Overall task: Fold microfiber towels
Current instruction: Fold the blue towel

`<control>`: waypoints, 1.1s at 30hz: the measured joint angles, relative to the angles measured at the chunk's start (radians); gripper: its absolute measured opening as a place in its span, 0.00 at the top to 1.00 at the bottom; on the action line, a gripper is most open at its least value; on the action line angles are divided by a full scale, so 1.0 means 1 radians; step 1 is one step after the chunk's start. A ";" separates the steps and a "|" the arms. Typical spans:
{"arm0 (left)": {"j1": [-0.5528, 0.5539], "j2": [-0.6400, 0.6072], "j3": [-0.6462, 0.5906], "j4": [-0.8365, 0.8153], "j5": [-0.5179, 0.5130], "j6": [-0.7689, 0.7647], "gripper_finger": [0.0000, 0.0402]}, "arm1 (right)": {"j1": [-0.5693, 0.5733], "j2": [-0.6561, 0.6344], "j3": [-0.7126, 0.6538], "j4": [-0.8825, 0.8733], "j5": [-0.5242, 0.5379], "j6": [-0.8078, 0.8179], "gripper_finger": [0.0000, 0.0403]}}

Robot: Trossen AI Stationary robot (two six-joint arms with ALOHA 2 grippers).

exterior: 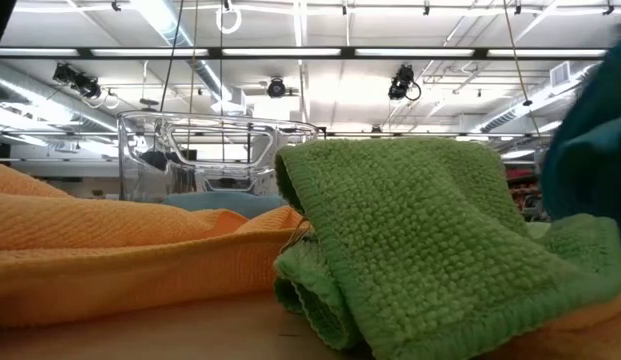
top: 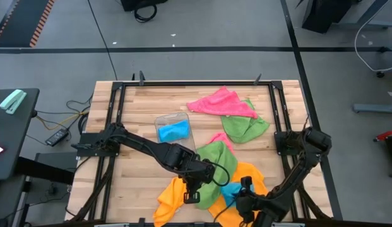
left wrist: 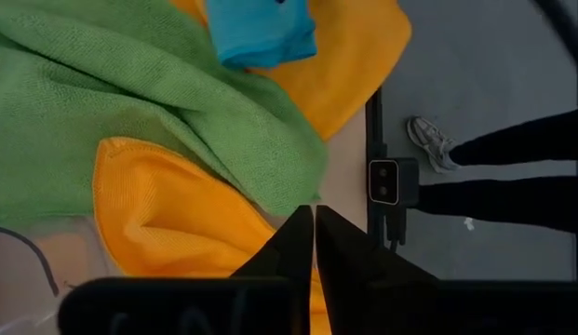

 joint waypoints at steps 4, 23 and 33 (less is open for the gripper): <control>0.000 0.000 0.000 0.001 0.001 0.000 0.96 | 0.028 0.000 -0.001 0.002 -0.011 0.010 0.99; -0.003 0.000 0.000 0.017 0.001 -0.029 0.96 | -0.013 0.000 -0.153 0.292 -0.105 0.001 0.83; -0.014 0.000 0.000 0.017 0.001 -0.023 0.94 | -0.004 -0.001 -0.185 0.339 -0.272 0.053 0.83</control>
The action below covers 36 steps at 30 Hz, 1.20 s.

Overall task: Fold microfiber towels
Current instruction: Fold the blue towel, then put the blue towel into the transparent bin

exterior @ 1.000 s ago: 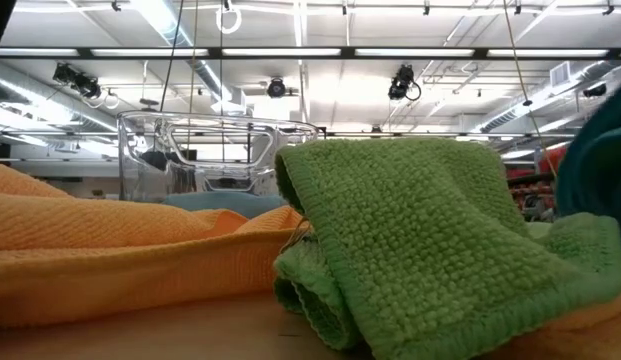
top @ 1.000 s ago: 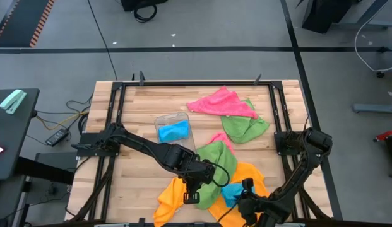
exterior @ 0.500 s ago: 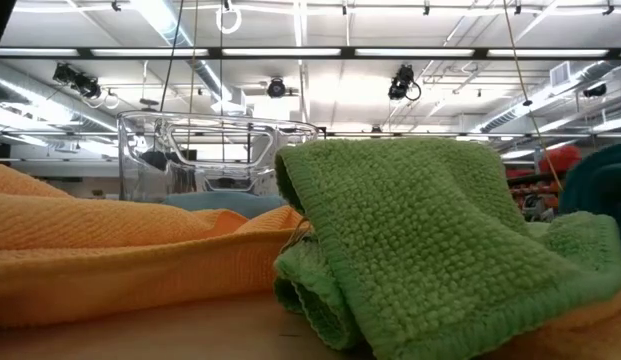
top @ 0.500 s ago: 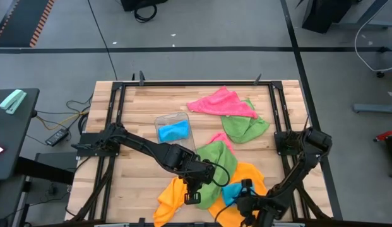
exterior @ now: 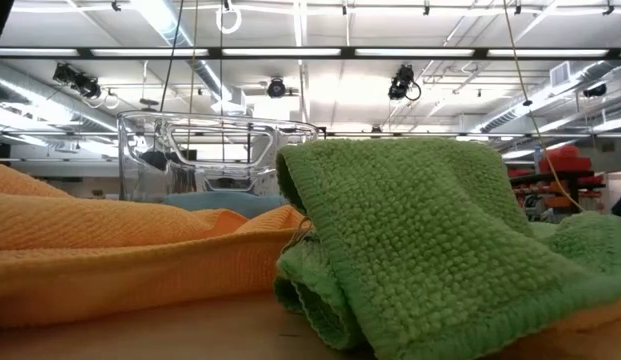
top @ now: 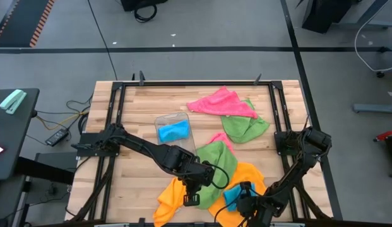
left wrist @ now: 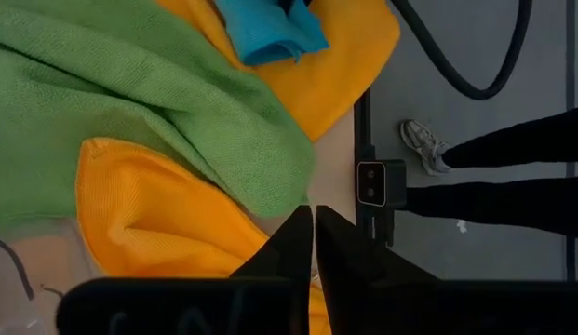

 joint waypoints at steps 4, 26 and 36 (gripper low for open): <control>0.001 0.000 0.000 0.012 -0.001 0.000 0.96 | -0.006 0.000 0.006 -0.006 -0.008 -0.001 0.83; 0.001 0.000 0.000 0.090 -0.001 0.002 0.96 | 0.002 -0.190 0.009 -0.106 -0.006 0.098 0.46; -0.024 0.000 0.000 0.093 -0.001 -0.023 0.95 | 0.114 -0.184 -0.046 -0.079 0.437 0.265 0.46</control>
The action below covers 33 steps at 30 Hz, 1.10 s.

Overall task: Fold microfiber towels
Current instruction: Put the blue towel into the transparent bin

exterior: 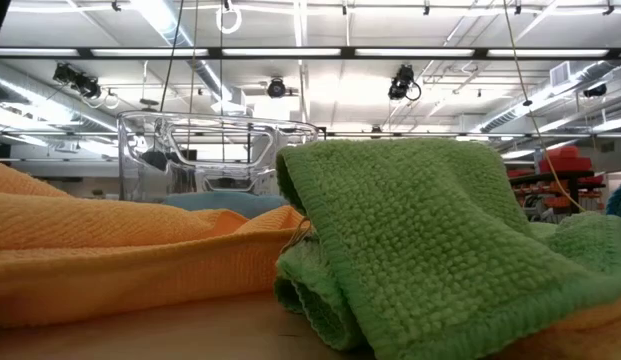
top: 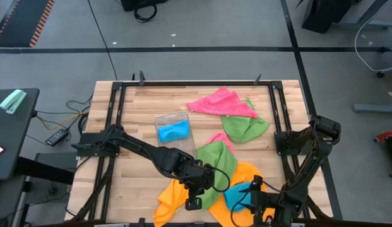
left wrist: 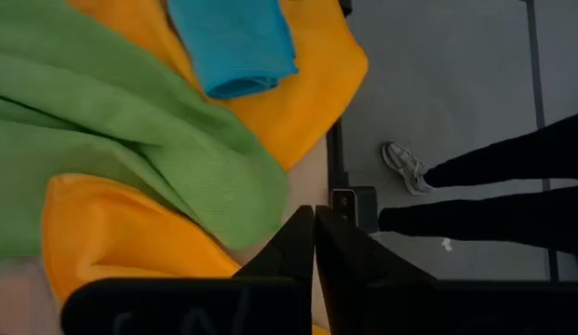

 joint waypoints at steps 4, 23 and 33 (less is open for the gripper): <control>-0.003 0.000 0.000 0.016 0.000 -0.001 0.97 | 0.018 -0.007 -0.098 0.049 -0.007 0.175 0.49; 0.031 0.001 0.000 0.137 -0.139 0.282 0.95 | -0.213 -0.359 -0.239 0.036 -0.366 0.137 0.44; 0.085 0.001 0.000 0.137 -0.139 0.415 0.97 | -0.266 -0.546 -0.238 0.011 -0.323 0.181 0.44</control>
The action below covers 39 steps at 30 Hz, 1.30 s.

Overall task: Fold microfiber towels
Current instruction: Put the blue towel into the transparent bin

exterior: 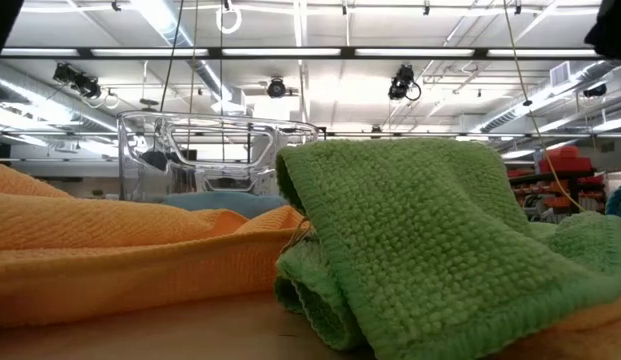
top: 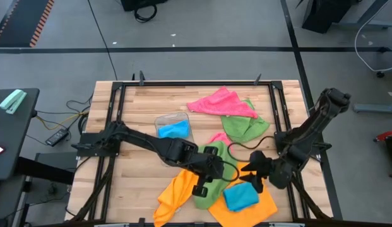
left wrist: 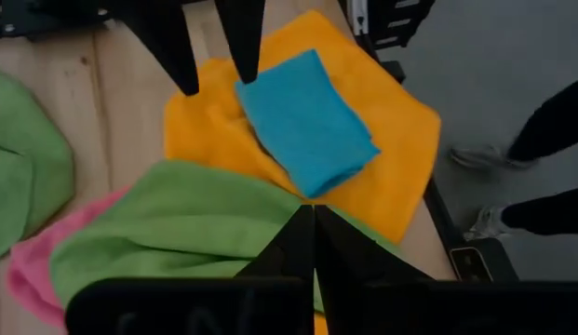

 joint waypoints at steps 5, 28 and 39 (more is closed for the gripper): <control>0.022 0.000 0.000 0.000 0.000 0.005 0.93 | -0.085 -0.026 0.000 -0.073 -0.142 -0.030 0.44; 0.108 0.022 -0.001 0.198 -0.036 -0.462 0.94 | -0.197 -0.025 0.000 -0.111 -0.630 -0.581 0.45; -0.025 0.033 0.000 0.024 -0.033 -0.515 0.97 | -0.183 -0.025 0.000 -0.109 -0.574 -0.513 0.45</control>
